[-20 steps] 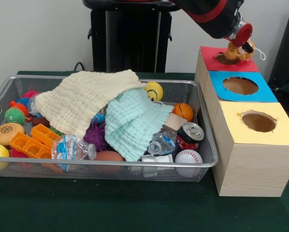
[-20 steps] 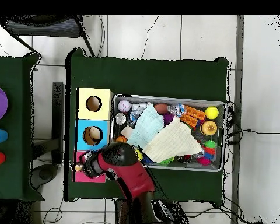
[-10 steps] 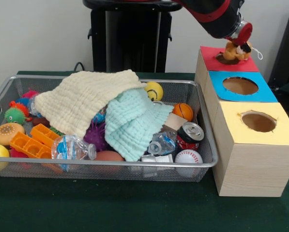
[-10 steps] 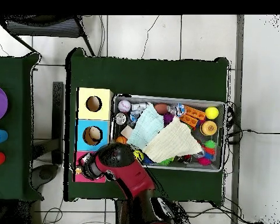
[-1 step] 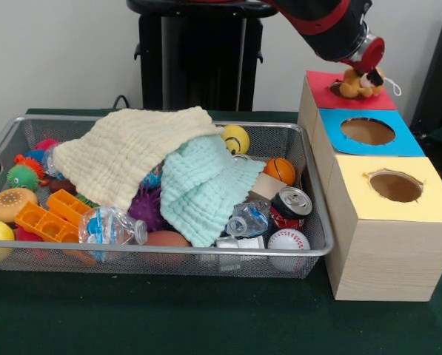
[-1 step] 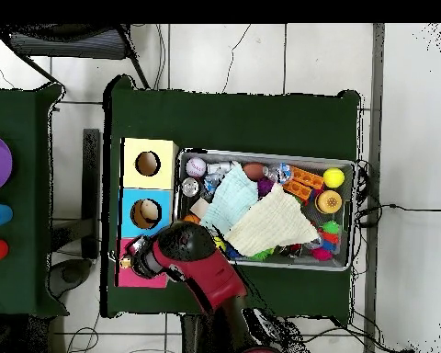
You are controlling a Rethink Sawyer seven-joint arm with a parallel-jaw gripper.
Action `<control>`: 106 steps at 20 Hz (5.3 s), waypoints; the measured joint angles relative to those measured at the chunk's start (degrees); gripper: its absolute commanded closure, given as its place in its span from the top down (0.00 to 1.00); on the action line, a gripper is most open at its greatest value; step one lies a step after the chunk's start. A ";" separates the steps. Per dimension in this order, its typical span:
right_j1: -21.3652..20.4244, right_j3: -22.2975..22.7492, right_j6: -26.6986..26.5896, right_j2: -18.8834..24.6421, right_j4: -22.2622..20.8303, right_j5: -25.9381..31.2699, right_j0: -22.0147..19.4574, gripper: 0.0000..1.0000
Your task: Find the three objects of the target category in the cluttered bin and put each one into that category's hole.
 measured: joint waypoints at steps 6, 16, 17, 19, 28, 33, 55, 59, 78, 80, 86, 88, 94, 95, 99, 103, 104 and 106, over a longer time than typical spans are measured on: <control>-0.20 -0.01 0.00 1.25 -0.85 -0.91 -0.93 1.00; -0.22 -0.15 0.00 1.33 -4.99 -1.03 -1.27 1.00; -0.22 -0.22 0.00 1.33 -5.29 -1.03 -1.27 1.00; -0.22 -0.78 0.00 1.33 -6.97 -1.01 -1.27 1.00; -0.63 -3.23 0.00 1.33 -10.67 -1.00 -1.27 1.00; -1.23 -3.45 0.00 1.33 -11.53 -1.00 -1.27 1.00; -4.58 -8.85 0.05 -2.79 -22.11 2.29 1.03 1.00; -4.60 -10.00 0.08 -3.42 -22.40 2.92 1.04 1.00; -7.74 -10.91 0.09 -8.17 -23.66 3.61 4.49 0.00; -7.88 -10.91 0.09 -8.33 -23.80 3.70 4.64 0.00; -8.81 -10.83 0.09 -10.40 -24.47 4.02 6.07 0.00; -8.82 -10.81 0.09 -11.44 -24.47 4.02 6.67 0.00; -8.81 -10.55 0.09 -13.22 -24.47 4.02 7.64 0.00; -8.82 -10.38 0.09 -13.41 -24.47 4.02 7.75 0.00; -8.81 -9.41 0.09 -13.53 -24.47 4.02 8.06 0.00; -8.82 -8.44 0.09 -13.53 -24.25 4.00 8.62 0.00; -8.82 -8.11 0.09 -13.53 -24.07 3.93 8.82 0.00; -8.82 -7.00 0.09 -13.52 -23.35 3.42 9.51 0.00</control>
